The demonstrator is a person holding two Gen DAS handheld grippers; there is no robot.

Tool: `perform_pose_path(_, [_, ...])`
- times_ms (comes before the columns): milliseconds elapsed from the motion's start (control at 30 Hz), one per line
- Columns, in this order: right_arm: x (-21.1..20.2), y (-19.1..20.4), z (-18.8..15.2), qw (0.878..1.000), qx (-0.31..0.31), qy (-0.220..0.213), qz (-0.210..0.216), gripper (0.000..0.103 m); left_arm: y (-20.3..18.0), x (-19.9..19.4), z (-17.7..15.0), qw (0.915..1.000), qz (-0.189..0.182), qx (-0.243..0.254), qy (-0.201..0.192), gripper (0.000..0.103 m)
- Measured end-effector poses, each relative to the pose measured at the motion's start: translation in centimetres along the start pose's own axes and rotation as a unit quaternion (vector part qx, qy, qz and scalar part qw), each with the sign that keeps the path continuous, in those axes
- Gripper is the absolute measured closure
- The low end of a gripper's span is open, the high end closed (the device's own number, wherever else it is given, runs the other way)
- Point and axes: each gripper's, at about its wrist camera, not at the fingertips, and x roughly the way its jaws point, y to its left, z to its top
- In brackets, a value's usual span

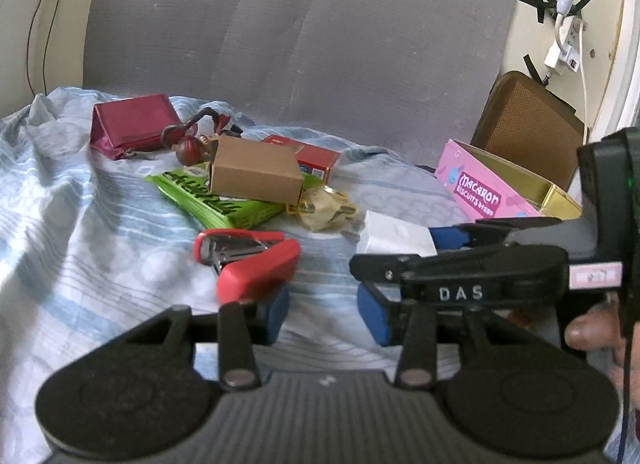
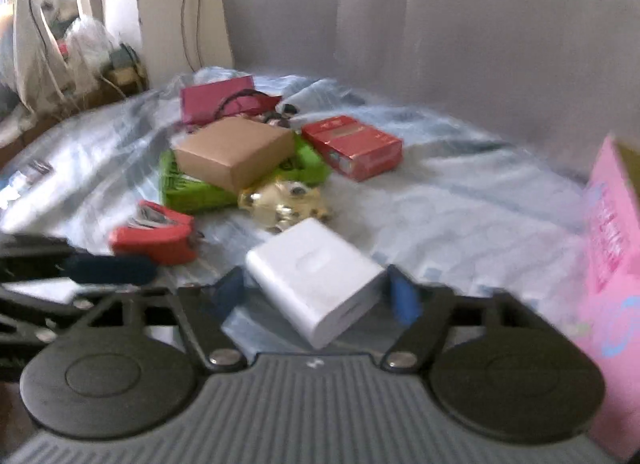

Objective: Organize rigid objects
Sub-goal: 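Grasp the white charger cube with the right gripper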

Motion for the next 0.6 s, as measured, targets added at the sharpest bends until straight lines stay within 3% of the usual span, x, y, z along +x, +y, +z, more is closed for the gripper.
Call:
perform_pose_path(200, [-4.0, 0.2, -2.6, 0.999, -0.008, 0.004, -0.035, 0.031, -0.4, 0.0, -0.1, 0.9999, 0.006, 0.011, 0.003, 0.059])
perform_pose_path(300, [-7.7, -1.0, -5.0, 0.998, 0.012, 0.008, -0.058, 0.031, -2.0, 0.2, -0.2, 0.9986, 0.014, 0.050, 0.014, 0.047])
perform_pose_path(367, [-10.1, -2.1, -7.0, 0.996, 0.026, 0.006, -0.085, 0.031, -3.7, 0.5, -0.4, 0.9959, 0.011, 0.087, 0.024, 0.046])
perform_pose_path(500, [-15.4, -4.6, -11.5, 0.984, 0.091, -0.014, -0.150, 0.031, -8.6, 1.3, -1.2, 0.9885, -0.067, 0.124, 0.054, 0.046])
perform_pose_path(600, [-18.8, -5.8, -14.5, 0.966, 0.137, -0.032, -0.216, 0.030, -13.9, 2.4, -1.7, 0.9722, -0.154, 0.152, 0.090, 0.048])
